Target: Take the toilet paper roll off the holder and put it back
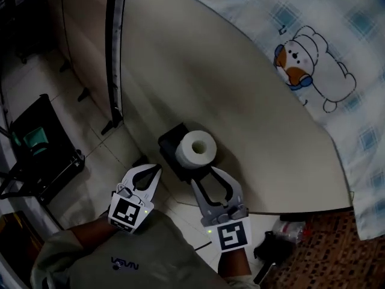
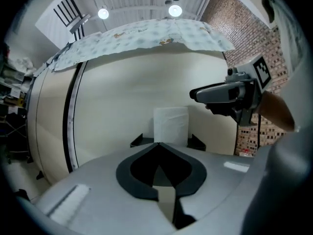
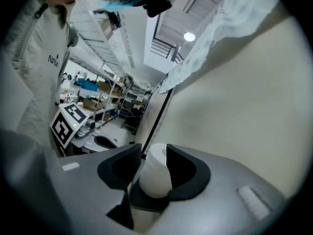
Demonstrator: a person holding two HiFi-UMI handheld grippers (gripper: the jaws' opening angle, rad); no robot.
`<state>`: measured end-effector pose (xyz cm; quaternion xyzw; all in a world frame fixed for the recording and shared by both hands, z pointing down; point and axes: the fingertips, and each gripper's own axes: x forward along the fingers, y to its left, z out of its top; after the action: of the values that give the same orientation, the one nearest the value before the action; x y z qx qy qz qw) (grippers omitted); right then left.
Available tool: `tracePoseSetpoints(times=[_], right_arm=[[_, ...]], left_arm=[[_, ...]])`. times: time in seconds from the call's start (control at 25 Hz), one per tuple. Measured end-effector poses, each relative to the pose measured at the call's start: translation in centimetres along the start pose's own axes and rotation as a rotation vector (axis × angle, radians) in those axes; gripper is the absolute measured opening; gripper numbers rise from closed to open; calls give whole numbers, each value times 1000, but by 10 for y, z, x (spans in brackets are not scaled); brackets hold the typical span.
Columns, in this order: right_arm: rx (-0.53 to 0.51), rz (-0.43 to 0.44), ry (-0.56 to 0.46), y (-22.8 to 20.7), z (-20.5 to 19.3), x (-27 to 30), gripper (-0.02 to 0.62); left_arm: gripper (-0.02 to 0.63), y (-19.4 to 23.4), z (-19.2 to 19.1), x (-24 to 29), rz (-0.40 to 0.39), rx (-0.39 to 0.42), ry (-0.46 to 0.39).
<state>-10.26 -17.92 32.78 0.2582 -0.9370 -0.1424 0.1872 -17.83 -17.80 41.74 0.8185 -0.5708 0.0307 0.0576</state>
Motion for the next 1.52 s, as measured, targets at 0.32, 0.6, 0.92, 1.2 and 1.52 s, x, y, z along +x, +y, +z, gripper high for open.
tracePoseSetpoints(times=[0.32, 0.6, 0.92, 1.2, 1.52], right_arm=[[-295, 70, 398, -3, -15, 51, 217], [-430, 139, 628, 1, -43, 67, 214], [-320, 62, 569, -1, -36, 53, 196], [31, -140, 243, -21, -7, 8, 193], [603, -379, -120, -46, -37, -75, 189]], left_arm=[[5, 32, 2, 24, -134, -25, 3], [5, 32, 5, 42, -237, -28, 4], [5, 15, 0, 40, -288, -10, 15], [5, -7, -5, 34, -280, -10, 27], [5, -37, -10, 30, -272, 16, 55]])
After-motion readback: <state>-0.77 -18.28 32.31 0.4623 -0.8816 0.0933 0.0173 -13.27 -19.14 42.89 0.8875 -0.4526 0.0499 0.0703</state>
